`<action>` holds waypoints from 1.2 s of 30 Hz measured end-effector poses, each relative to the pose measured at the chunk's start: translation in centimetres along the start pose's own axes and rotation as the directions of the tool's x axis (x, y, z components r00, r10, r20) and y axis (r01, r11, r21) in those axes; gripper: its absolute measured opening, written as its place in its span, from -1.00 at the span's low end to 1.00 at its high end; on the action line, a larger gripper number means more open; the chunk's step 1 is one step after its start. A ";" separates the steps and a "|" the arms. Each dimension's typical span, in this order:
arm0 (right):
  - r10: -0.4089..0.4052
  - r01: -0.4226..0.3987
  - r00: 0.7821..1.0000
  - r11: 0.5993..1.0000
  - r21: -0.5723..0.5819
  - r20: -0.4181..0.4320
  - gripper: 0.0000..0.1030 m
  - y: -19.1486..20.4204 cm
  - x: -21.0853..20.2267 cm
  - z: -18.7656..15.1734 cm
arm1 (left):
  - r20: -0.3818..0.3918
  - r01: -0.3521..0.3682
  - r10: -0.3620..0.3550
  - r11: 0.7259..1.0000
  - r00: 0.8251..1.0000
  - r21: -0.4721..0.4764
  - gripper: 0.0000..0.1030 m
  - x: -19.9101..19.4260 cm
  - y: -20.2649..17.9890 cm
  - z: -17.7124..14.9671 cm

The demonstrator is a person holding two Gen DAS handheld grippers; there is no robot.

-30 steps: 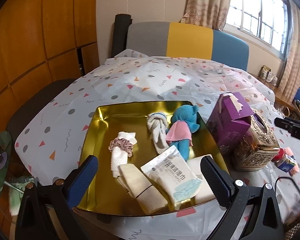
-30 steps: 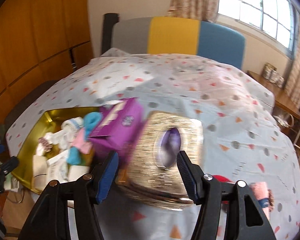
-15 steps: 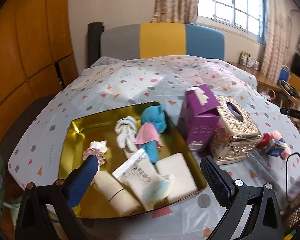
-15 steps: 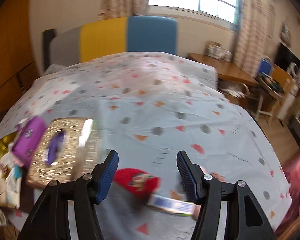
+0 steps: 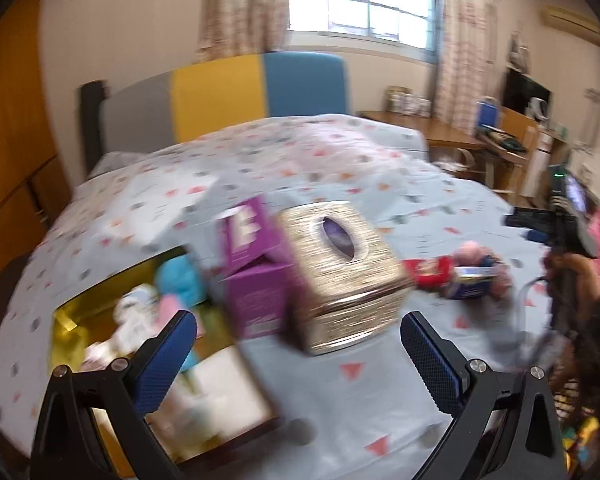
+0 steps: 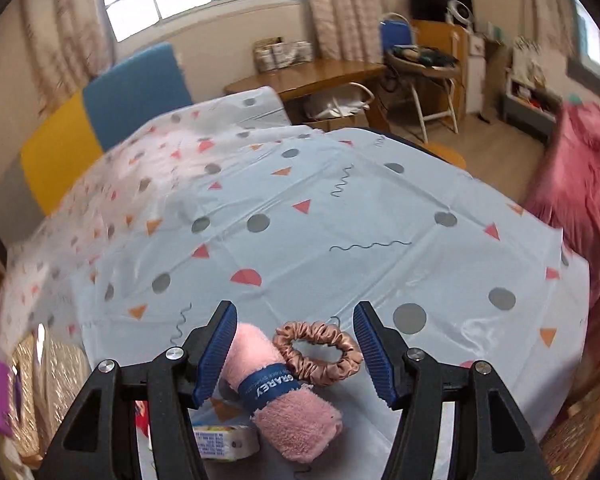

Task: Organize soft objects
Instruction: 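Move both grippers back and grasp the red knit item with the left gripper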

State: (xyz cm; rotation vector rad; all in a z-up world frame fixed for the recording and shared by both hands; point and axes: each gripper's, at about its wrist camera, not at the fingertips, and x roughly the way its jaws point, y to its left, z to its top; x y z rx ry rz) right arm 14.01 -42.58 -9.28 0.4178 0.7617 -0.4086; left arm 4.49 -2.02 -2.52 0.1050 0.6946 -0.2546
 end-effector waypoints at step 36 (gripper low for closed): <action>0.192 -0.174 0.977 0.969 0.175 -0.088 0.20 -2.0 1.2 -0.1 | -0.555 0.271 -0.233 0.963 0.799 -0.014 -0.52 27.4 -18.3 7.2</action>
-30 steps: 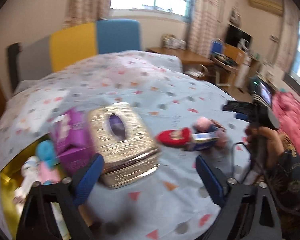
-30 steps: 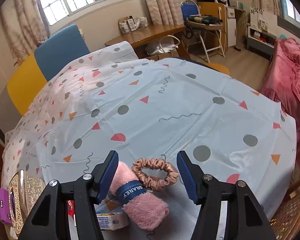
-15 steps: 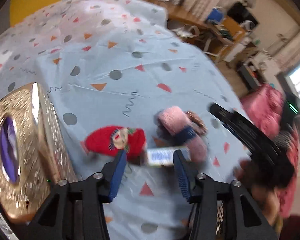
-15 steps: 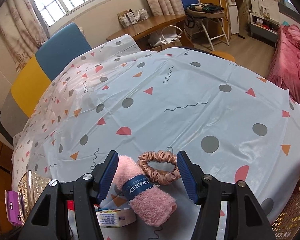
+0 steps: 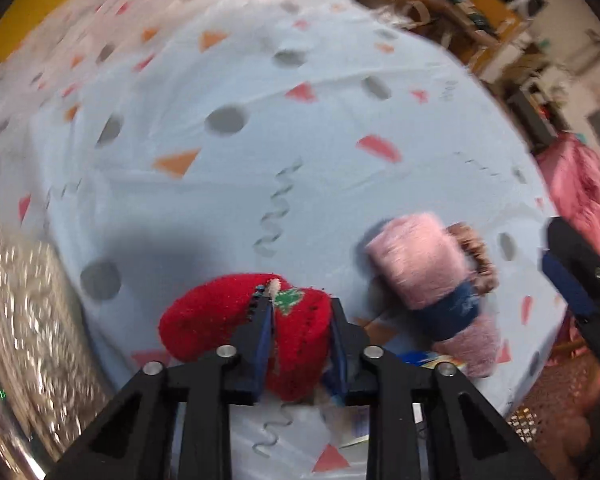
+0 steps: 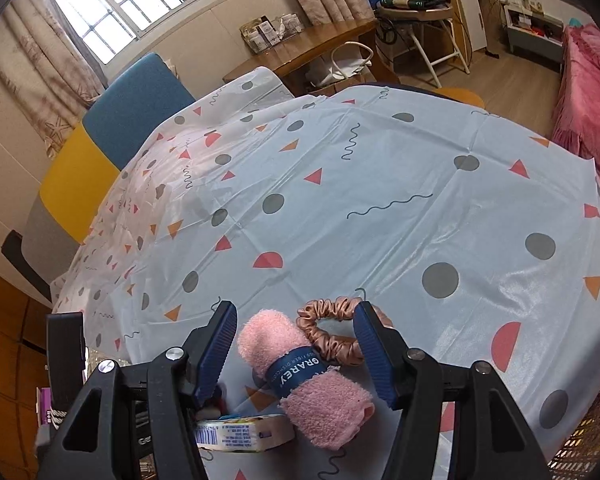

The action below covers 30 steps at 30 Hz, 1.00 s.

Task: Organize soft objects
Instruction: 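Move both grippers back and grasp the red knit item with the left gripper, then hold the red knit item in the left gripper while the right gripper grasps the white soap box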

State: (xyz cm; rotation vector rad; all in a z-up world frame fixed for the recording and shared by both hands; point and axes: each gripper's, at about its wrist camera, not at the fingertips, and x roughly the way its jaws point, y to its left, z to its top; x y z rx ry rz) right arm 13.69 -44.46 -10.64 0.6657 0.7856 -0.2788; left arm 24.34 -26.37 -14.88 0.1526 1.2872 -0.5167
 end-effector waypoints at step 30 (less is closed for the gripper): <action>0.059 -0.170 0.955 0.911 -0.376 -0.290 0.65 7.4 3.0 -5.3 | 0.224 -0.029 0.051 0.994 0.973 -0.103 -0.53 -8.8 3.6 -0.1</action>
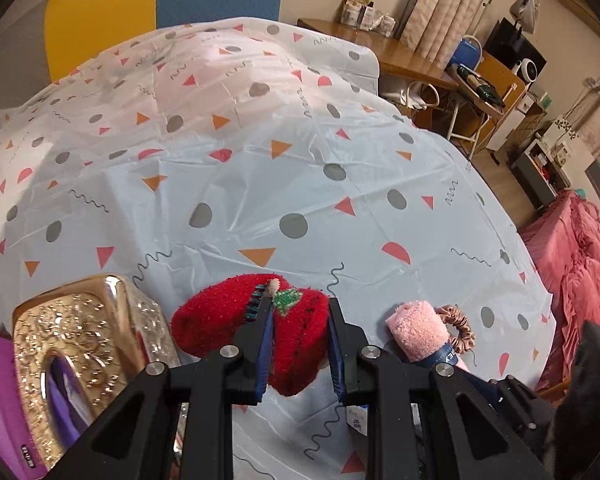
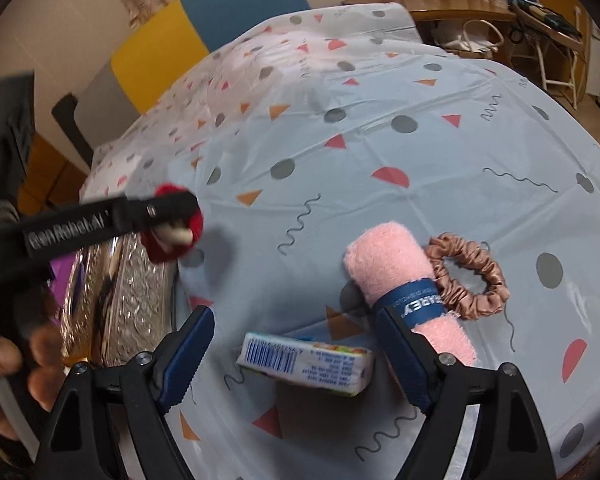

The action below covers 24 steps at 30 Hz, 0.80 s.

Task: Organize soft objects
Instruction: 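Hold the red knit item in the left gripper while the right gripper grasps the white soap box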

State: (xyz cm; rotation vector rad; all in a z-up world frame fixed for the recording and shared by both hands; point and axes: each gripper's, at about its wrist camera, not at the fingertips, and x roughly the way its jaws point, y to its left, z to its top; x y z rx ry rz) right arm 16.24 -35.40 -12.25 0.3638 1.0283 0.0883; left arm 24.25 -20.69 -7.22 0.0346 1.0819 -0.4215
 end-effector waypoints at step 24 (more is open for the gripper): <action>-0.154 0.143 0.983 0.984 -0.105 -0.103 0.44 1.2 2.9 -1.0 | 0.117 -0.006 0.019 0.994 0.993 -0.107 -0.53 -5.6 6.1 3.8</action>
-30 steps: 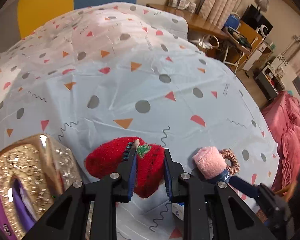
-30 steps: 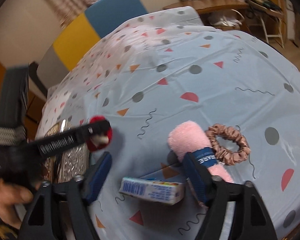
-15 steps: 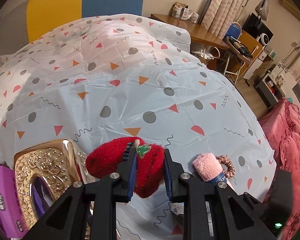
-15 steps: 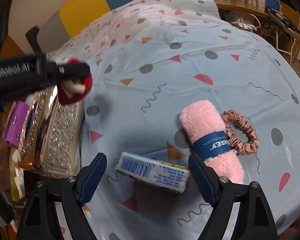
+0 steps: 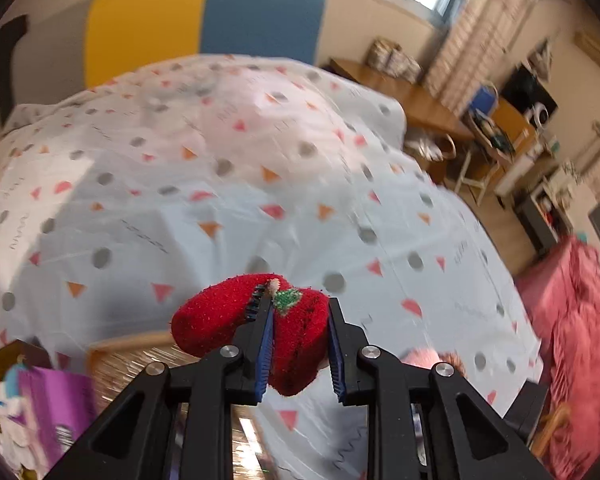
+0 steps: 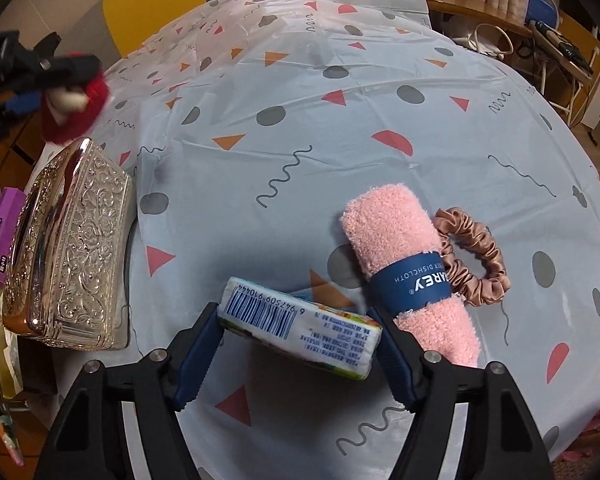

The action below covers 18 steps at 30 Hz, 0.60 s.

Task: Organize soft objects
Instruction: 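Hold the red knit item in the left gripper while the right gripper grasps the white soap box, then carry the red knit item into the gold tray and release it with the left gripper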

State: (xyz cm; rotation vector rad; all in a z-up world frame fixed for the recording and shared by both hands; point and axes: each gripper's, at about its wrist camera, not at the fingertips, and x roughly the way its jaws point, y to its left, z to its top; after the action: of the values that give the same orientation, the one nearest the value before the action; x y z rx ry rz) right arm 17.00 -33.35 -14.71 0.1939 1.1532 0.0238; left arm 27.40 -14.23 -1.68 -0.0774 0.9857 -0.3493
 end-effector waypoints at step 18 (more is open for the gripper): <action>-0.050 0.052 0.998 0.997 -0.058 0.025 0.43 1.0 0.1 0.0 | 0.150 -0.213 0.283 0.907 0.947 -0.363 -0.52 -13.6 26.2 -6.6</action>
State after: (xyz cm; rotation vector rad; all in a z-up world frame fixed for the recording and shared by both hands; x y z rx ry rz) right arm 17.14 -32.33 -14.58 0.1129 1.1325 0.0101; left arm 21.80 15.42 -0.23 -0.2953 0.8355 0.0703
